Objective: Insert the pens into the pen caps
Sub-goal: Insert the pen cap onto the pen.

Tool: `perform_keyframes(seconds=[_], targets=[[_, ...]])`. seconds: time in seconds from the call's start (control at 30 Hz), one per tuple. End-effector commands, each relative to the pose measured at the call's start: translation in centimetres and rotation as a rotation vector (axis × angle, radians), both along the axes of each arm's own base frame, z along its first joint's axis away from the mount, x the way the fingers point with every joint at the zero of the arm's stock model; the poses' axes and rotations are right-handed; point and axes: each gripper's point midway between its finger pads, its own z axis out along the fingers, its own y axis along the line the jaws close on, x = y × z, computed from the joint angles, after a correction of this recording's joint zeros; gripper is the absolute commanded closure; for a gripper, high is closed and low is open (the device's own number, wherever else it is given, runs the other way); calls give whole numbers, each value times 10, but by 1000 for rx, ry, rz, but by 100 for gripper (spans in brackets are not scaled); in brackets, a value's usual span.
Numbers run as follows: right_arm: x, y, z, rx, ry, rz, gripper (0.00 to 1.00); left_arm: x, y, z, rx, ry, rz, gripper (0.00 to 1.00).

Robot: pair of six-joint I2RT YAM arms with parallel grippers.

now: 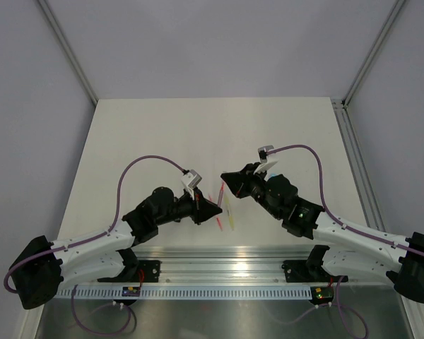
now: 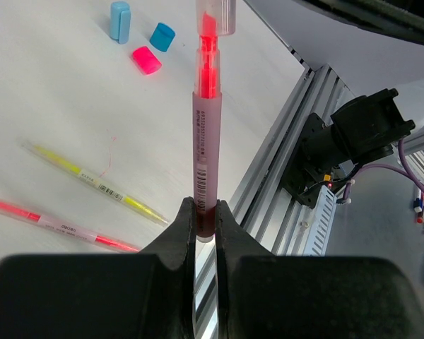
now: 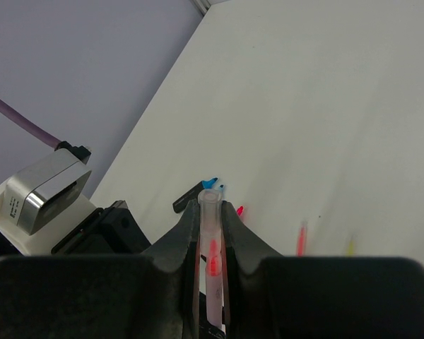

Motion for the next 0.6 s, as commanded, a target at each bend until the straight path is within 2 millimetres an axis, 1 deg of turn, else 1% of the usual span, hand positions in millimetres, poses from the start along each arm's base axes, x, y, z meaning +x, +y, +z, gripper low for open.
perform_keyframes(seconds=[0.0, 0.17, 0.33, 0.37, 0.53, 0.57], targets=[[-12, 5, -10, -41, -5, 43, 100, 12, -2, 33, -94, -102, 35, 100], [-14, 7, -7, -37, -26, 52, 100, 12, -3, 35, -103, -103, 33, 100], [-16, 5, -6, -35, -50, 58, 100, 10, -9, 38, -128, -91, 10, 100], [-16, 6, -4, -29, -59, 61, 100, 9, -10, 40, -137, -85, 6, 100], [-18, 2, -7, -24, -64, 63, 100, 7, -14, 47, -161, -74, -13, 100], [-20, 1, -2, -9, -75, 64, 100, 6, -14, 49, -165, -72, -16, 100]])
